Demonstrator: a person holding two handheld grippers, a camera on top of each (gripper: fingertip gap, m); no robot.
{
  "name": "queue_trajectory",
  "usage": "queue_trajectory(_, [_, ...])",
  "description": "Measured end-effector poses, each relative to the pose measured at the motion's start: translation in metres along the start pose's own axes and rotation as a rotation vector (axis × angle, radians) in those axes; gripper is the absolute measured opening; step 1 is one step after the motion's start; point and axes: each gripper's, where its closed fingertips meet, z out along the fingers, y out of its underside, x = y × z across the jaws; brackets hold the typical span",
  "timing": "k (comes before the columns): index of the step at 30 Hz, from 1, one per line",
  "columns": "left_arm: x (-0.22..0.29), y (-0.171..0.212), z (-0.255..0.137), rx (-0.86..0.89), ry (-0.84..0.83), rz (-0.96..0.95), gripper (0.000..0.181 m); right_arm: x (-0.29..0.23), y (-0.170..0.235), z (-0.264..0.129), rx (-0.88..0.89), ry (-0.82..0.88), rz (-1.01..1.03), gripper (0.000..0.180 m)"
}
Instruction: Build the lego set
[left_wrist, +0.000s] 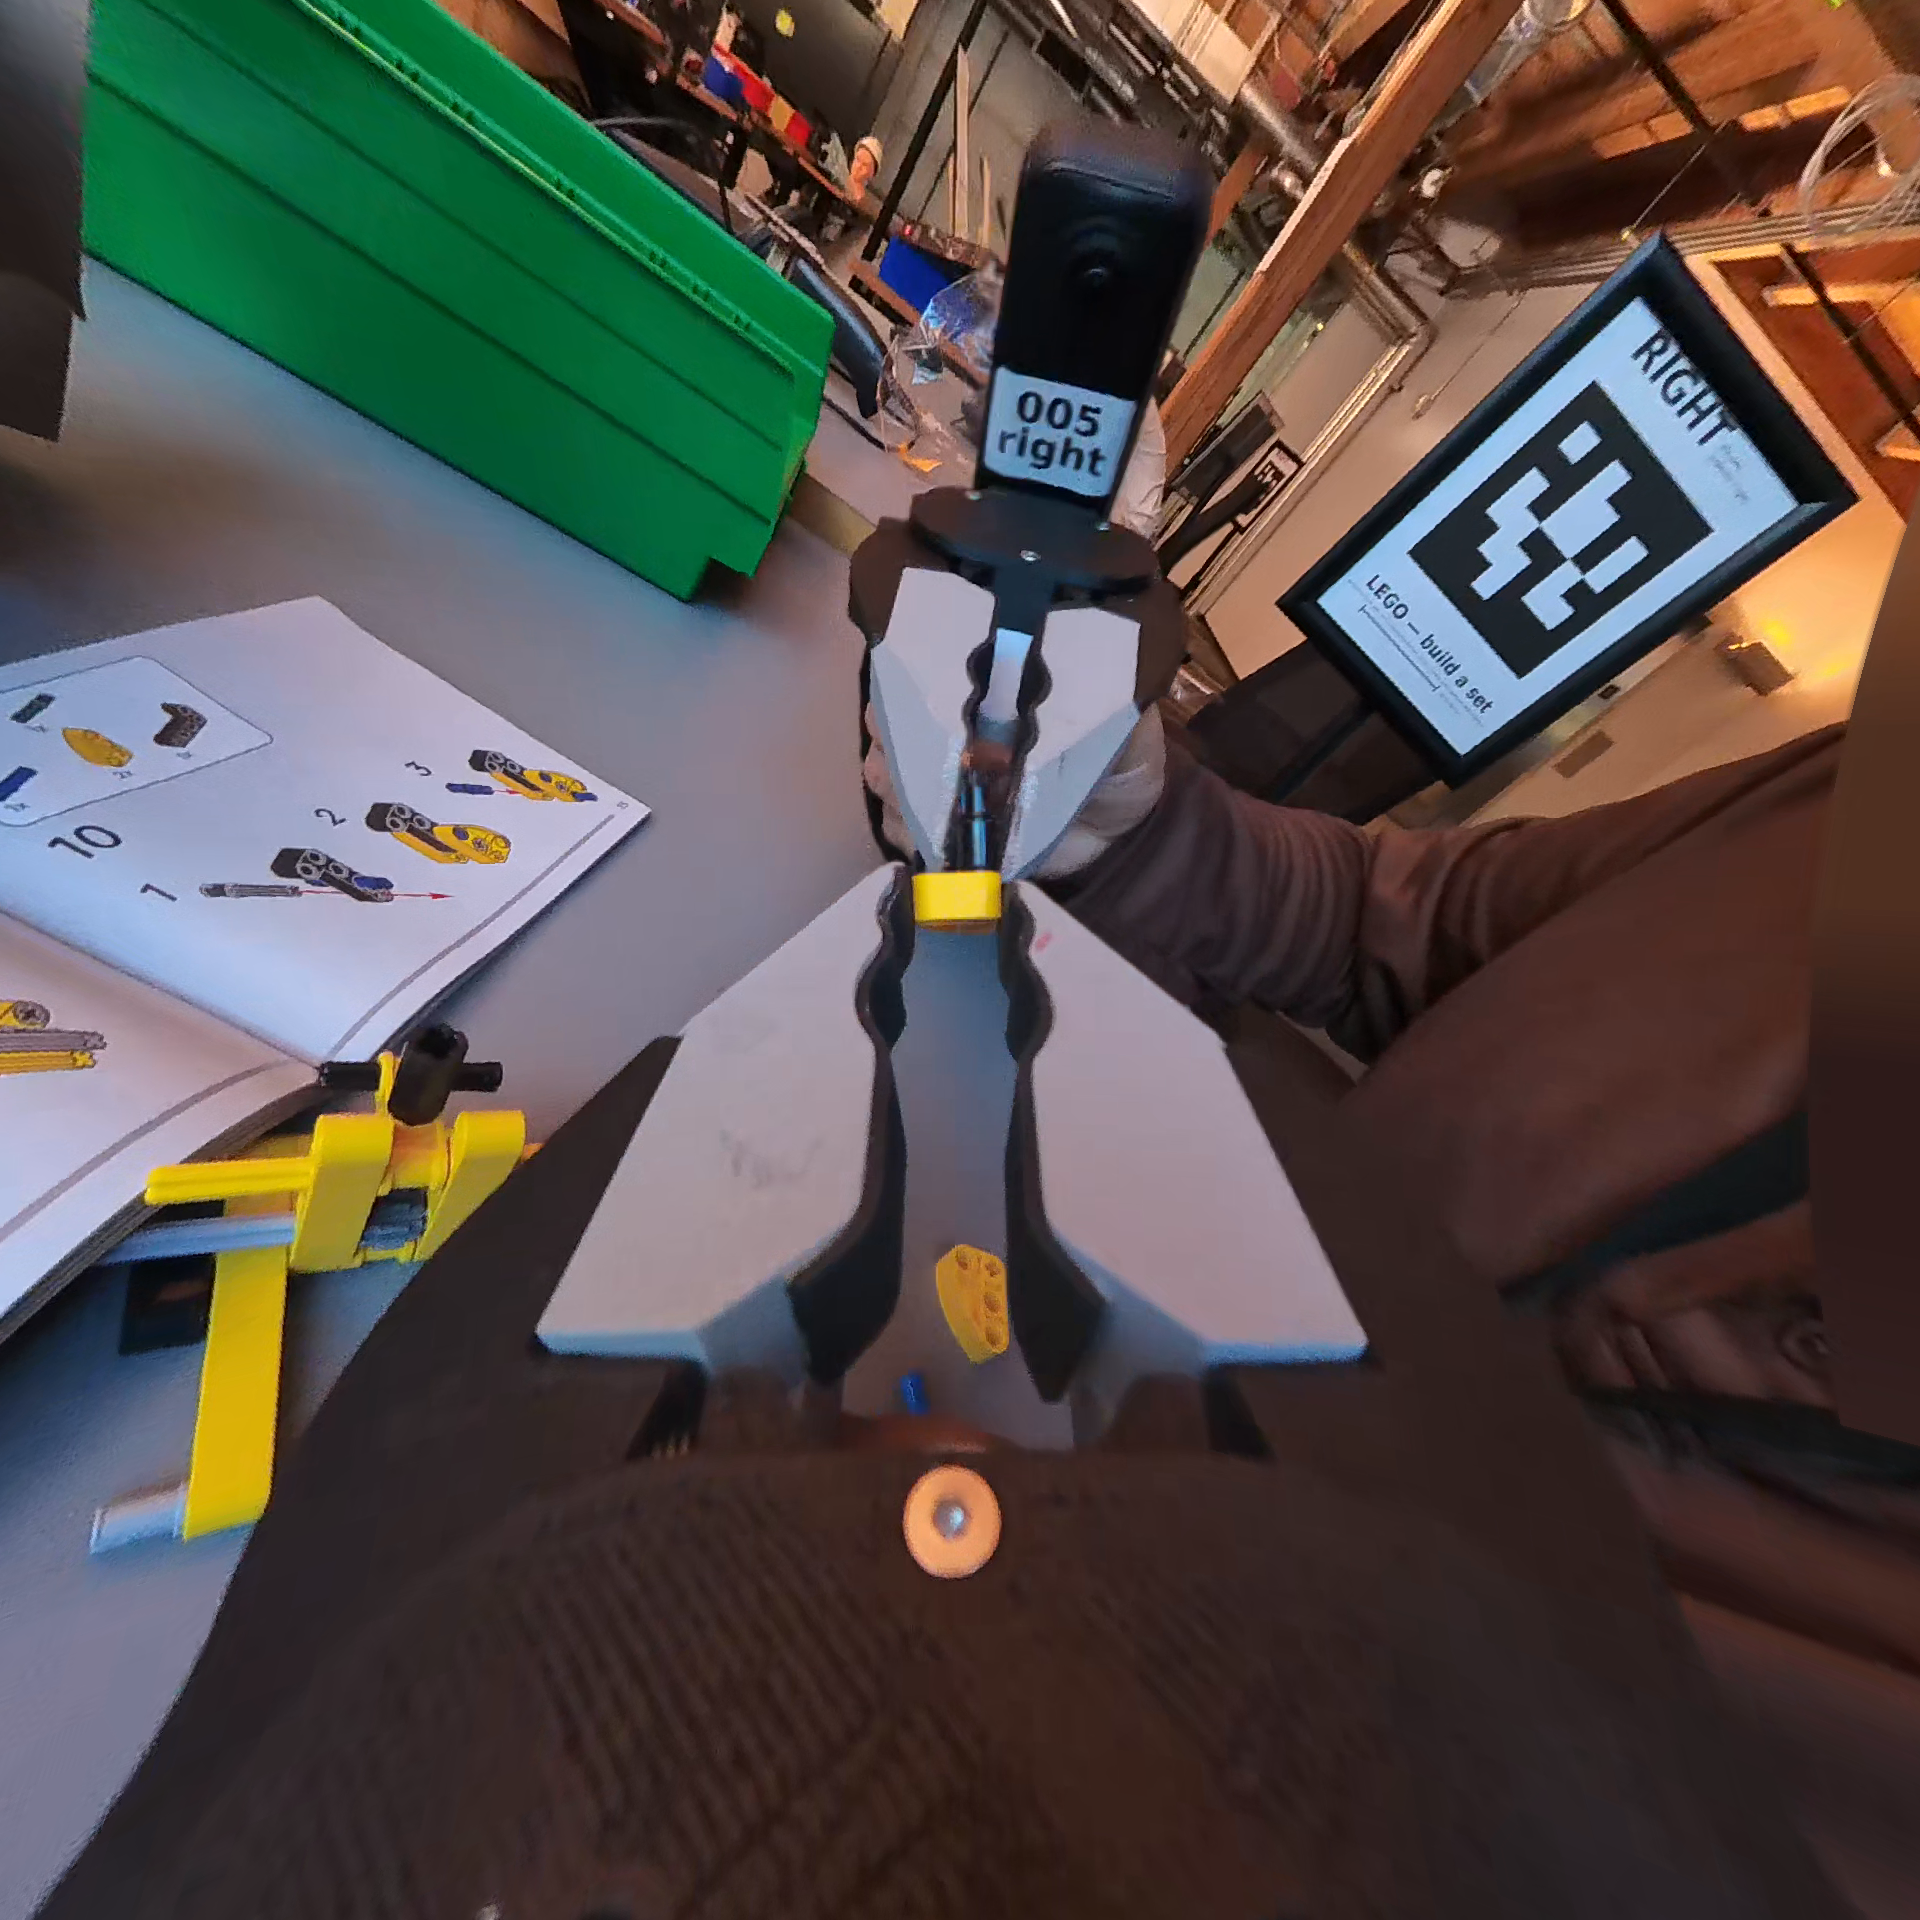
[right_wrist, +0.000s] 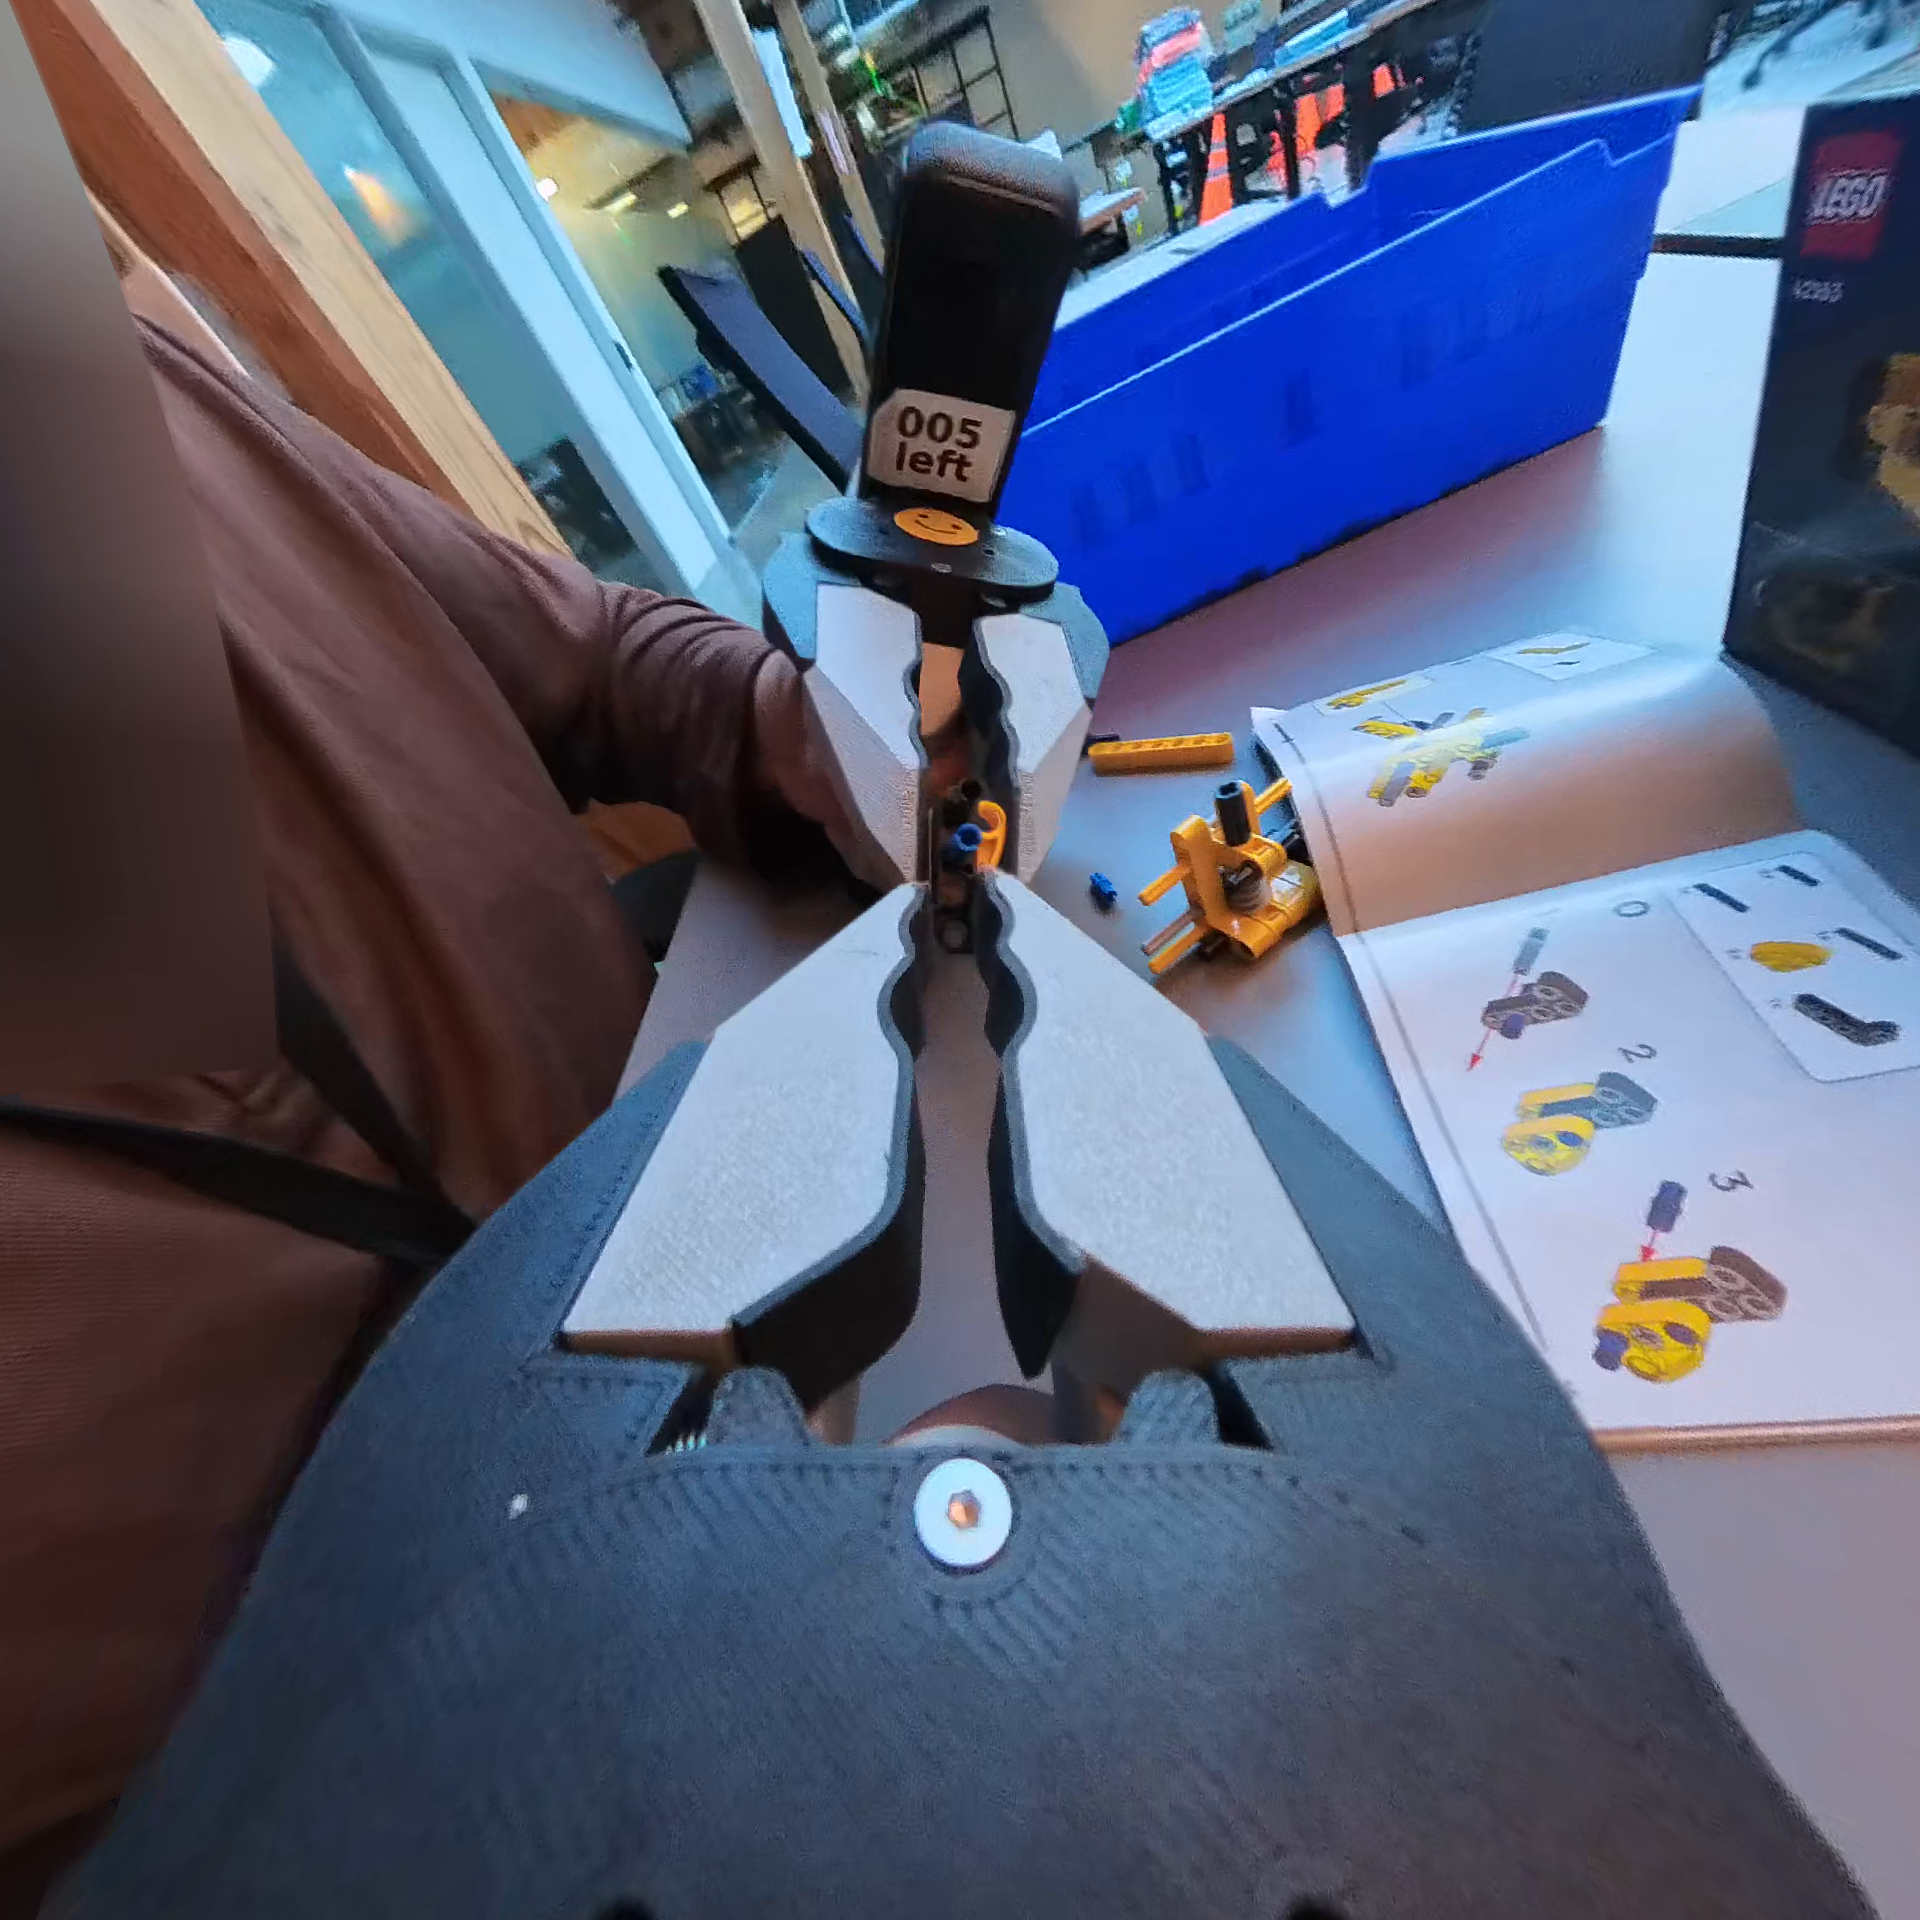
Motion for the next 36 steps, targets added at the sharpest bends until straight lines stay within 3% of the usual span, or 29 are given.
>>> queue_trajectory(8, [-0.001,-0.002,0.001,-0.003,-0.037,0.05,0.014,0.001,-0.005,-0.003,0.083,-0.069,0.136,0.002])
queue_trajectory(17, [-0.01,-0.003,0.0,-0.059,-0.223,0.324,0.014,0.008,-0.007,-0.003,0.108,-0.03,0.146,0.002])
queue_trajectory(22, [-0.001,-0.004,0.001,0.031,-0.014,-0.029,0.013,0.002,-0.006,-0.004,0.009,0.095,-0.191,0.005])
queue_trajectory(24, [0.003,-0.004,0.002,0.044,0.011,-0.056,0.013,0.006,-0.003,-0.006,-0.022,0.118,-0.198,0.024])
queue_trajectory(26, [0.005,-0.006,0.003,0.056,0.021,-0.078,0.013,0.006,0.0,-0.006,-0.049,0.142,-0.248,0.031])
queue_trajectory(29, [0.001,-0.002,0.003,0.049,0.004,-0.097,0.013,0.002,0.002,-0.005,-0.105,0.214,-0.436,0.012])
queue_trajectory(36, [-0.014,0.002,0.003,0.035,-0.061,-0.136,0.014,0.021,0.008,-0.004,-0.251,0.499,-0.715,0.009])
